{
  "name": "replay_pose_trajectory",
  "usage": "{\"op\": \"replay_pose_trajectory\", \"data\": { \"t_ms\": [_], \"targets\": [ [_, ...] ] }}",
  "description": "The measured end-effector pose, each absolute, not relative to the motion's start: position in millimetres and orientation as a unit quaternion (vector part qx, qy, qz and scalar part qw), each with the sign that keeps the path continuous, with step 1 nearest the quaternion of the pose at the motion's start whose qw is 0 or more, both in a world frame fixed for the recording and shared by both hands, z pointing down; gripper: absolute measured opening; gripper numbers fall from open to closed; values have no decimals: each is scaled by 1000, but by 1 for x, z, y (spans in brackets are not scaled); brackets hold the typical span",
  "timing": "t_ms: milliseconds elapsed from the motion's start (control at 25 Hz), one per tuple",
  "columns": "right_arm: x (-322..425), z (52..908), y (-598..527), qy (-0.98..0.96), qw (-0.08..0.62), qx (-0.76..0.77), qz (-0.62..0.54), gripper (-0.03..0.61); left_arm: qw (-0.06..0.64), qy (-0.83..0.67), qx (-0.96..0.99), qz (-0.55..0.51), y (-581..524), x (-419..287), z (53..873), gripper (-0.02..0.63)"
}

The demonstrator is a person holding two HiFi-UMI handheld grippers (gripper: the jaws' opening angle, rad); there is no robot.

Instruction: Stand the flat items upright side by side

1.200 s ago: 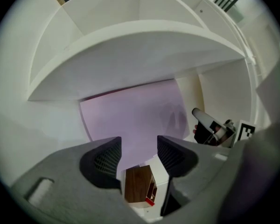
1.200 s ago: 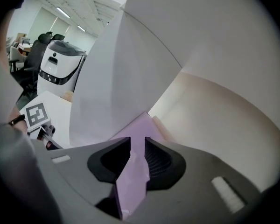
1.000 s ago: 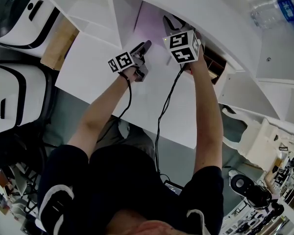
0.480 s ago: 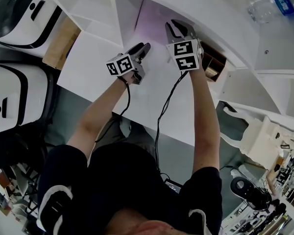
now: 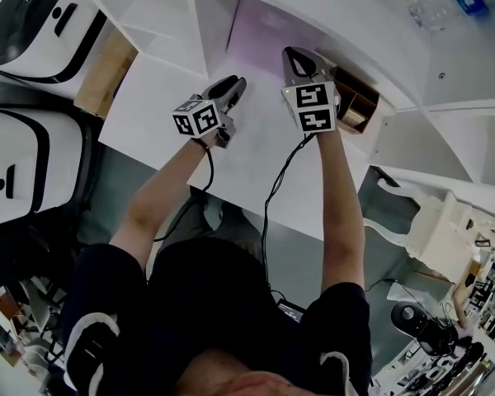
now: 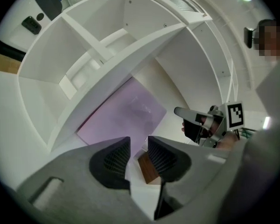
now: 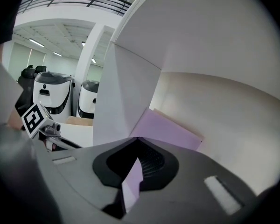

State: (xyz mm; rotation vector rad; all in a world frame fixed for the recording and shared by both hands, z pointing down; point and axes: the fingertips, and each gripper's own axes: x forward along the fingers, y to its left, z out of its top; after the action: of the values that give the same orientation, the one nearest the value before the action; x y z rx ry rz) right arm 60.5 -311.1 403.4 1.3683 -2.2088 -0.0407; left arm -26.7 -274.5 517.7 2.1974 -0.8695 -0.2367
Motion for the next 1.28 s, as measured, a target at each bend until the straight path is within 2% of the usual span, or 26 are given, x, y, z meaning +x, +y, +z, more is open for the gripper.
{"op": "replay_pose_trajectory", "data": {
  "t_ms": [160,440,1280],
  "targets": [
    [64,403,-297,-820,249,515,5,0,336,-343,874,-71,-264,-32,507,67],
    [71,392,-265,-819,200,536,35,0,259,-342,902,-35,-241,-42,481,0],
    [109,356,-135,-773,129,620,28,0,32,-373,927,26,-166,-92,386,-2]
  ]
}}
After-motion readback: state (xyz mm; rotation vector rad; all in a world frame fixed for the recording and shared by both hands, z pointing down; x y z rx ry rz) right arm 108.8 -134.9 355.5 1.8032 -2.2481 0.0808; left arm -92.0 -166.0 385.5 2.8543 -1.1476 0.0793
